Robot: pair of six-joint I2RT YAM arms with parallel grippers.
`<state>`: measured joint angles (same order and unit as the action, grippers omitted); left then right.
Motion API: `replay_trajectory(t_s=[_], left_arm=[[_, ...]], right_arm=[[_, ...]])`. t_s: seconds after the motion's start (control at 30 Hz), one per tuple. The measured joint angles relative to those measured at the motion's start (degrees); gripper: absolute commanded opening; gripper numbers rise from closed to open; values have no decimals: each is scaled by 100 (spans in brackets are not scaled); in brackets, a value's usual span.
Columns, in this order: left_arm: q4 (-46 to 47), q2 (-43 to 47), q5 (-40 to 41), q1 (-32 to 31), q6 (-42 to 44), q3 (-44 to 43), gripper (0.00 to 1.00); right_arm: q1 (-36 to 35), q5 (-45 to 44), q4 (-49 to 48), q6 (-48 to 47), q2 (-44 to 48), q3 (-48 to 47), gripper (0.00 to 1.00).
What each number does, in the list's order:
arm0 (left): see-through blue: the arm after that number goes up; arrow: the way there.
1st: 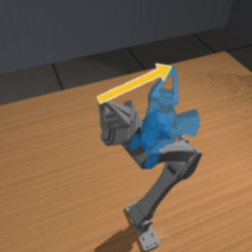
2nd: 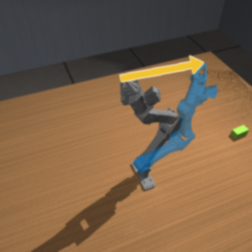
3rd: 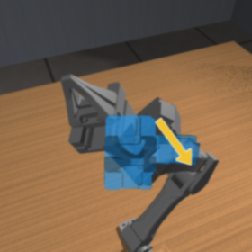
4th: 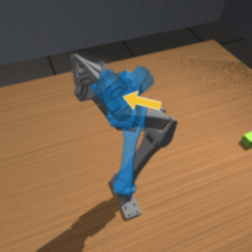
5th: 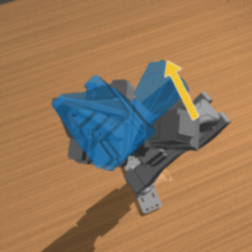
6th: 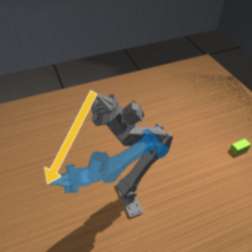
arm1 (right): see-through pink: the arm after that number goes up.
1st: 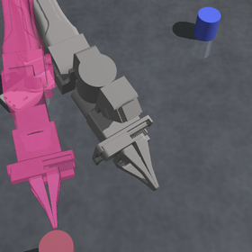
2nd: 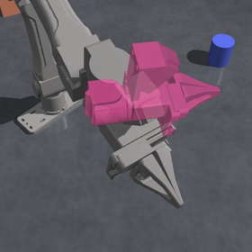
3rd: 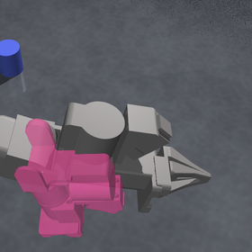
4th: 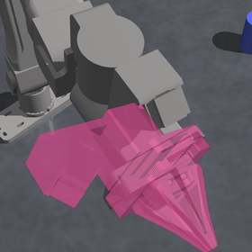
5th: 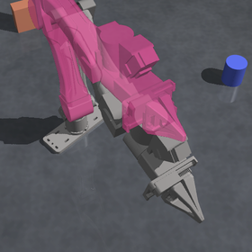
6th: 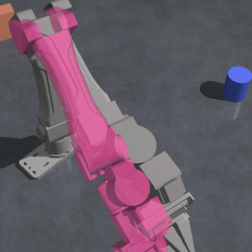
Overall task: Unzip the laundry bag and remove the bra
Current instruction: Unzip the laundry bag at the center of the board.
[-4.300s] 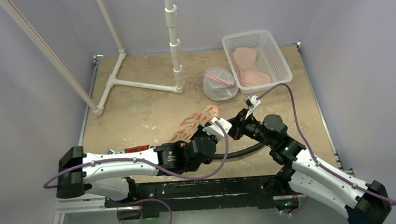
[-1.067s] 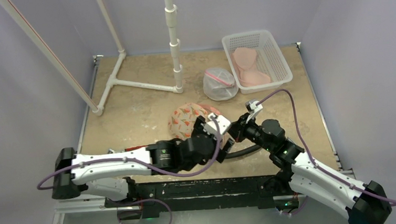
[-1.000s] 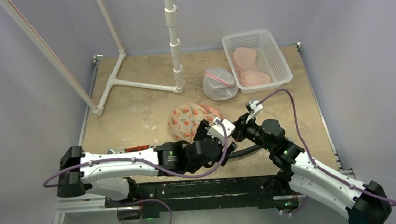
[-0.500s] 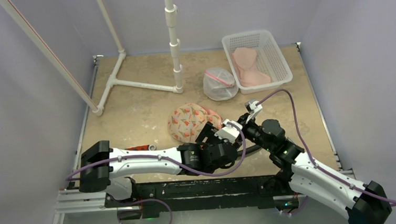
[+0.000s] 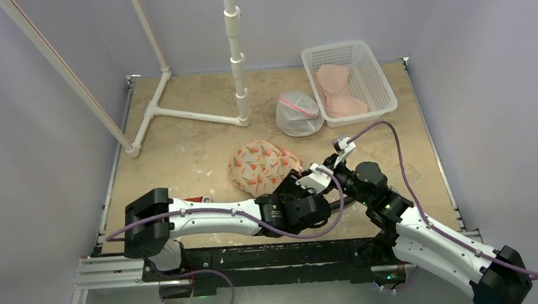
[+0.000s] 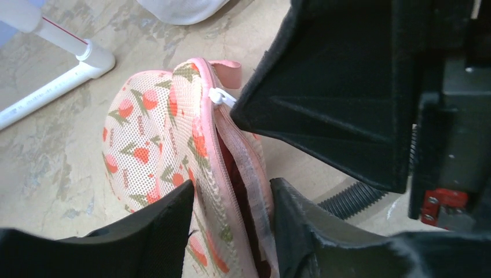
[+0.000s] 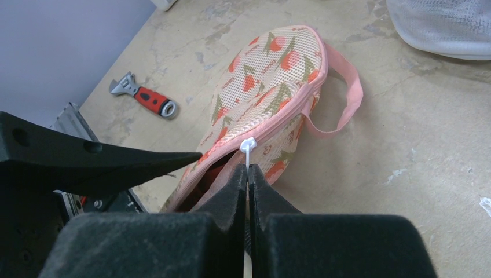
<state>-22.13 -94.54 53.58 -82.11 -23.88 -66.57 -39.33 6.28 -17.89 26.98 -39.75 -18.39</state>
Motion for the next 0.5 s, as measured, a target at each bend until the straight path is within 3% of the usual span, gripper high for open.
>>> replay_trajectory(t_s=[0.07,0.2,0.33,0.5], left_arm=[[20,7,59,24,63,2,30],[105,192,96,31,192,184,19],[264,800,66,33,308,678,2],[413,1604,-72,33,468,1123,0]], right_arm=[[2,42,0,-2,0,-2,0],[2,105,-11,-2,-35,-4,0],[0,295,-87,22,-166,-44,0],[-15,621,-291,103,-363,-181,0]])
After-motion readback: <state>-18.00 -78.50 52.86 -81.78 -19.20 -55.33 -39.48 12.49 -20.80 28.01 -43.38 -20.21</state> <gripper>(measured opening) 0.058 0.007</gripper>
